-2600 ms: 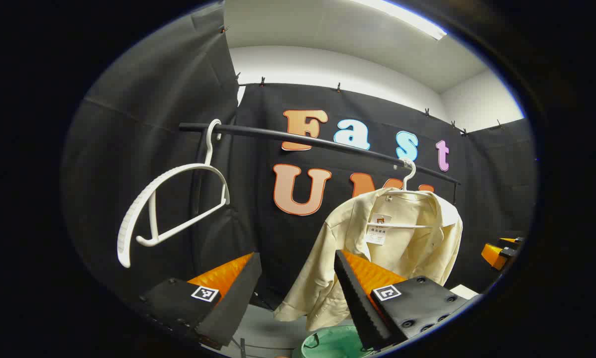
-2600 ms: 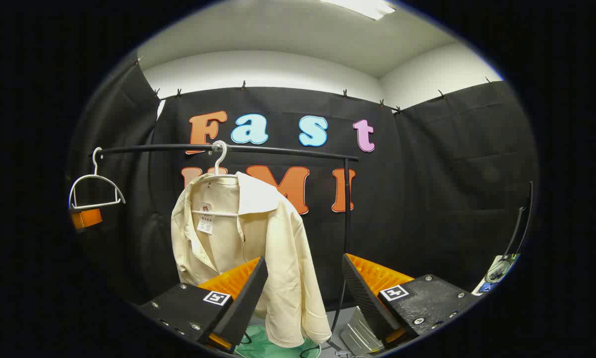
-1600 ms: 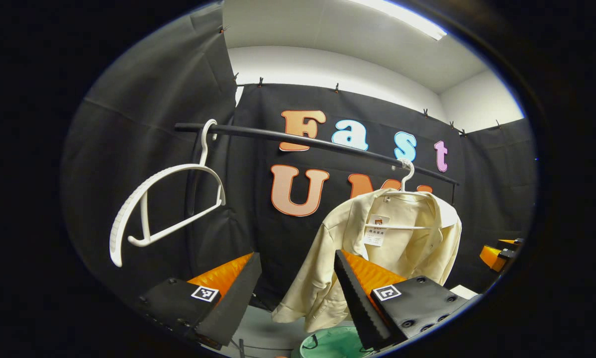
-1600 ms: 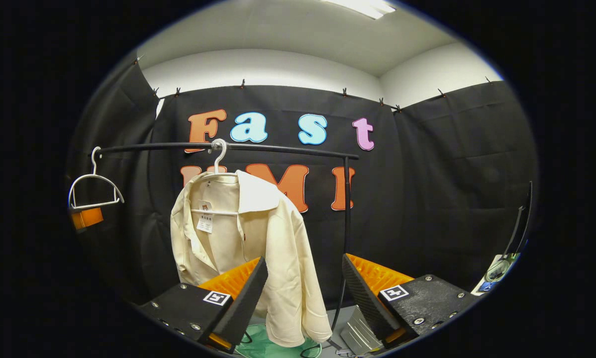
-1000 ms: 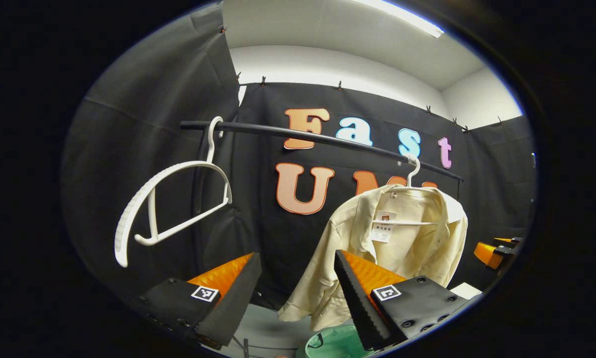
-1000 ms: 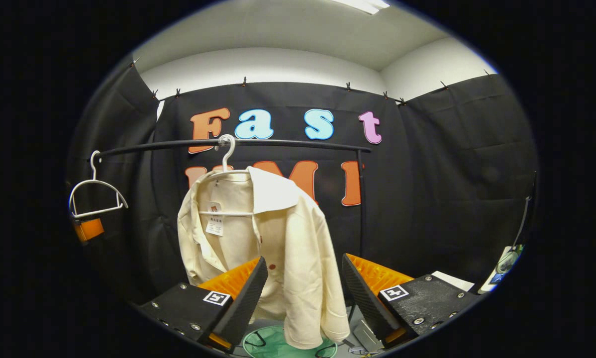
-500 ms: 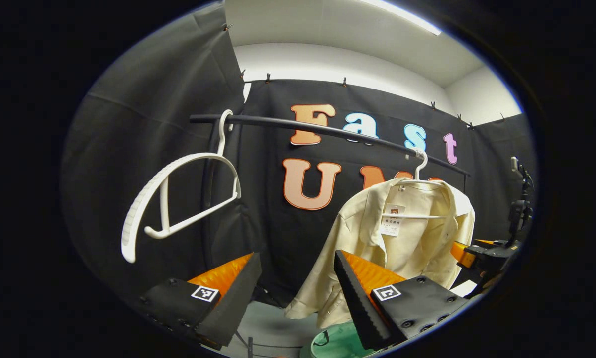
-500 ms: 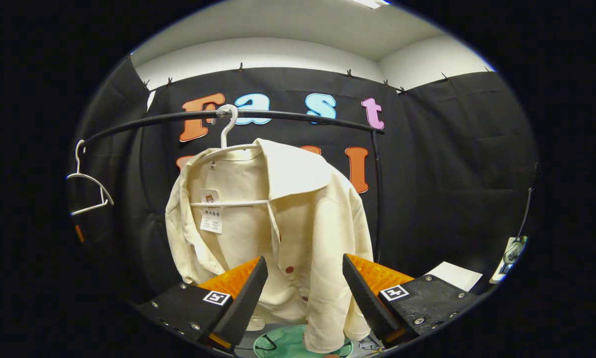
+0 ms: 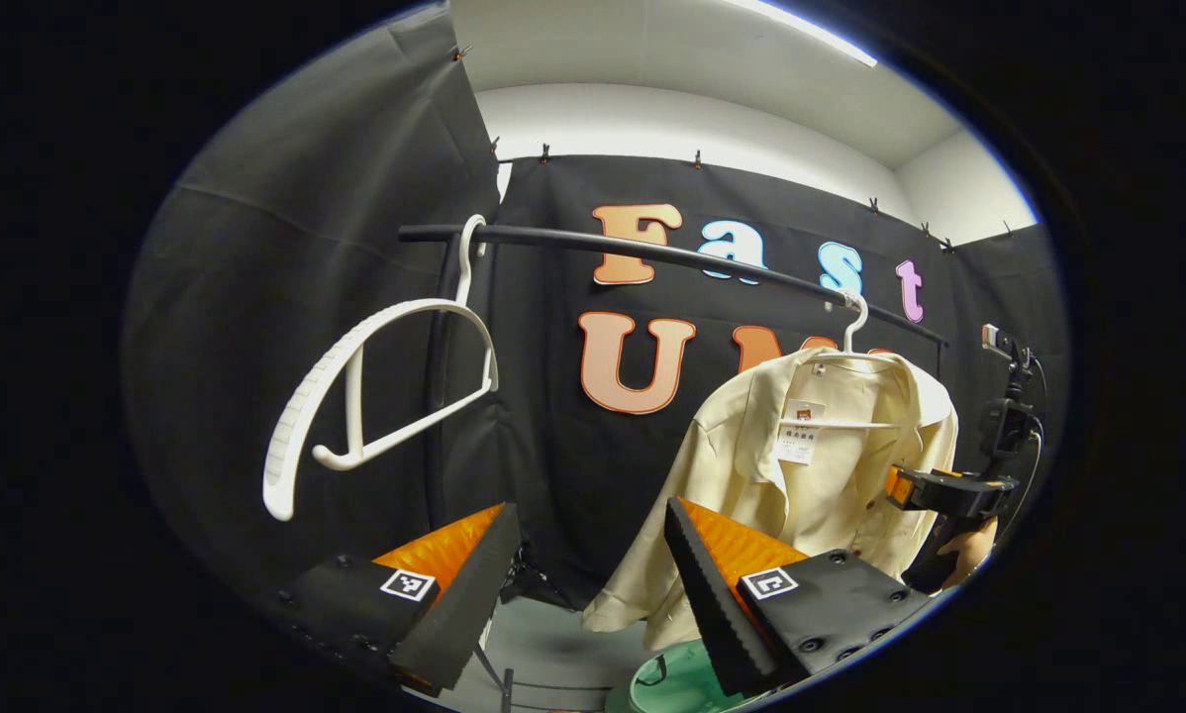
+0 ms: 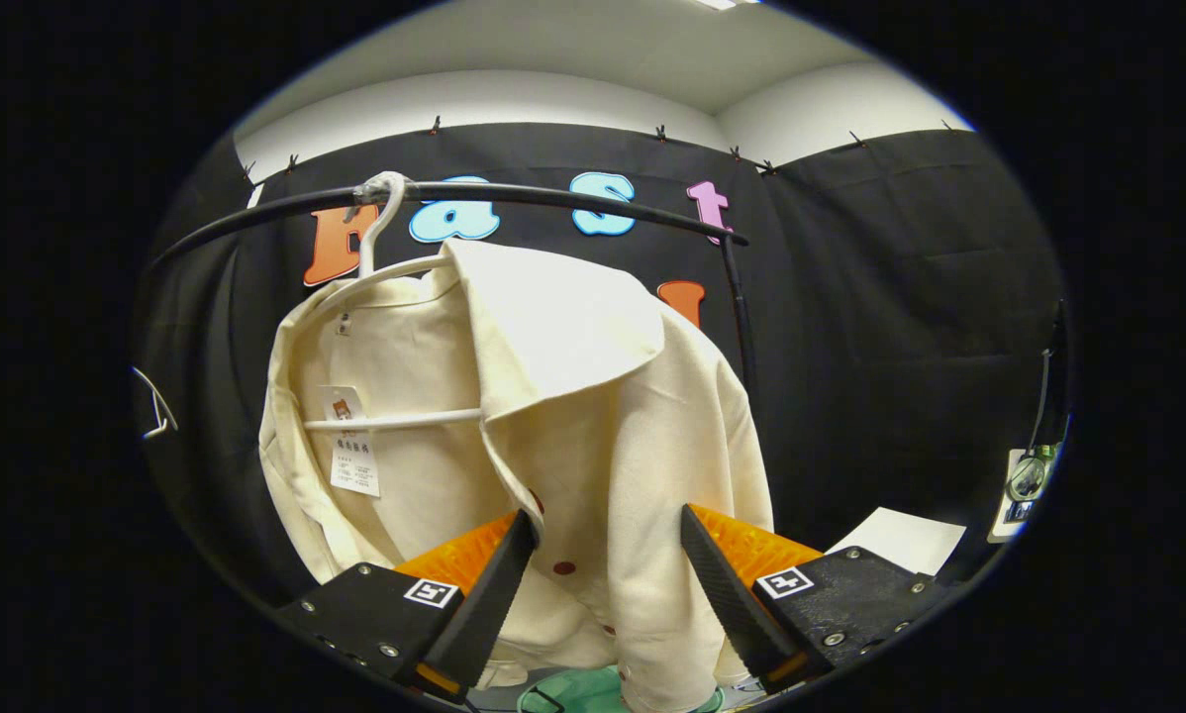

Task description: Grasp the clothes on the hanger with both hands and then place them into the laundry hamper below.

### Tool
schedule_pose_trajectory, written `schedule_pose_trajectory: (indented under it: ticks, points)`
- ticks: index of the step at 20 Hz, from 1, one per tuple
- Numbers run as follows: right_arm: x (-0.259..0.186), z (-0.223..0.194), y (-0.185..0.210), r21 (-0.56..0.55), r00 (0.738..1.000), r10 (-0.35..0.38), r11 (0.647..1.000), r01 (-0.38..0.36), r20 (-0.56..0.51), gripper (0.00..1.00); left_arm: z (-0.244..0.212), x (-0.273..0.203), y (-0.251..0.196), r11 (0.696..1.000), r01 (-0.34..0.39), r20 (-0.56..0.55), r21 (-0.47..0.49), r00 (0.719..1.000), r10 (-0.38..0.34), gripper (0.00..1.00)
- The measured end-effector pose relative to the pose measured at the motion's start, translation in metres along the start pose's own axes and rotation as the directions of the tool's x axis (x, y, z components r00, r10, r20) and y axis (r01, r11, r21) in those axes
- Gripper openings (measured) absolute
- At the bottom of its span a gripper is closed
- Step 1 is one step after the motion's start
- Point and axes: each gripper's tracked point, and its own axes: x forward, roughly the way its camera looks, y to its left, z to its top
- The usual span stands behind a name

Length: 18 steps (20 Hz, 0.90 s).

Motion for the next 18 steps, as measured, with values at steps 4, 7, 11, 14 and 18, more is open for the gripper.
schedule_pose_trajectory:
  ticks: [4, 7, 11, 14, 18]
  points:
    - [0.017, 0.002, -0.001, 0.026, 1.0, 0.017, 1.0, -0.017, 0.003, 0.93, -0.005, -0.004, 0.004, 1.0, -0.018, -0.013, -0.009, 1.0, 0.018, 0.96]
    - [0.024, 0.002, 0.004, 0.021, 0.999, 0.053, 0.998, -0.053, 0.002, 0.84, -0.005, -0.008, 0.007, 1.0, -0.025, -0.012, -0.001, 1.0, 0.025, 0.93]
    - [0.026, 0.003, 0.004, 0.014, 0.996, 0.089, 0.996, -0.089, 0.014, 0.56, -0.007, -0.002, -0.002, 1.0, -0.016, -0.01, 0.008, 1.0, 0.016, 0.93]
    - [0.018, 0.005, 0.001, 0.029, 0.993, 0.117, 0.993, -0.117, 0.018, 0.26, -0.009, 0.005, -0.017, 1.0, 0.011, -0.008, 0.014, 1.0, -0.011, 1.0]
    - [0.004, 0.005, -0.002, 0.044, 0.988, 0.156, 0.987, -0.156, 0.006, 0.07, -0.015, 0.02, -0.049, 0.997, 0.082, -0.003, -0.001, 0.997, -0.082, 1.0]
